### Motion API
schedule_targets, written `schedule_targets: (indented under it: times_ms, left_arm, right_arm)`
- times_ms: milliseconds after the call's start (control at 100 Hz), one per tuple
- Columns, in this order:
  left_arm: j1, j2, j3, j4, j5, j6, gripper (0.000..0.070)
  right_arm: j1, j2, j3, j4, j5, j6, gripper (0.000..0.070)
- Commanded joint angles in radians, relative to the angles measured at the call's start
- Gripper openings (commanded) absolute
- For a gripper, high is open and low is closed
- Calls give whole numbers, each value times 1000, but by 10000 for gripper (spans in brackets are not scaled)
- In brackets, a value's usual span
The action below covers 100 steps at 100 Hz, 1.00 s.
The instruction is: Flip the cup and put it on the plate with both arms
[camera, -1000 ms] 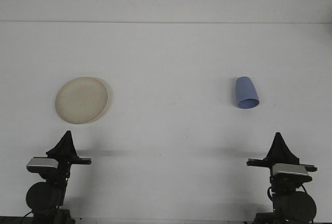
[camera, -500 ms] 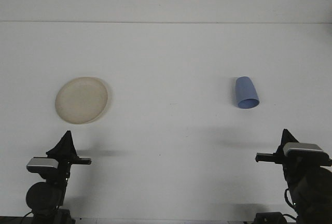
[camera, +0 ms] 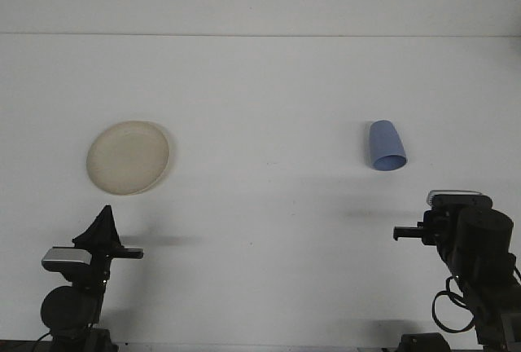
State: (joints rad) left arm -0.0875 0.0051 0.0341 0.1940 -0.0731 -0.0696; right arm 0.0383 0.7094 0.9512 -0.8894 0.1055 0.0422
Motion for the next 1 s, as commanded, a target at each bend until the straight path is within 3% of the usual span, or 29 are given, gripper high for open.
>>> schedule_targets:
  times_ms: [0,70,200,270,560,810,990]
  left_arm:
    - [-2,-1,-20,13,2,-2,11]
    - [-2,-1,-20,13,2,-2,11]
    - [-2,-1,-20,13,2,-2,11]
    - [-2,-1,-20,13,2,-2,11]
    - [-2,-1,-20,13,2,-2,11]
    - [-2,-1,-20,14,2,-2,11]
    - [-2,-1,-20,13,2,-2,11]
  right_arm:
    - [0,7,13,6,0,11,0]
    - [0,6,13,6,0,11,36]
    - [0,5,13,-7,0,11,303]
    - [0,5,13,-17,0,14,370]
    - [0,34,13,44,1,41,371]
    - [0,155,-3,240,0,38,375]
    - [-1,204,-130,484,0,32,375]
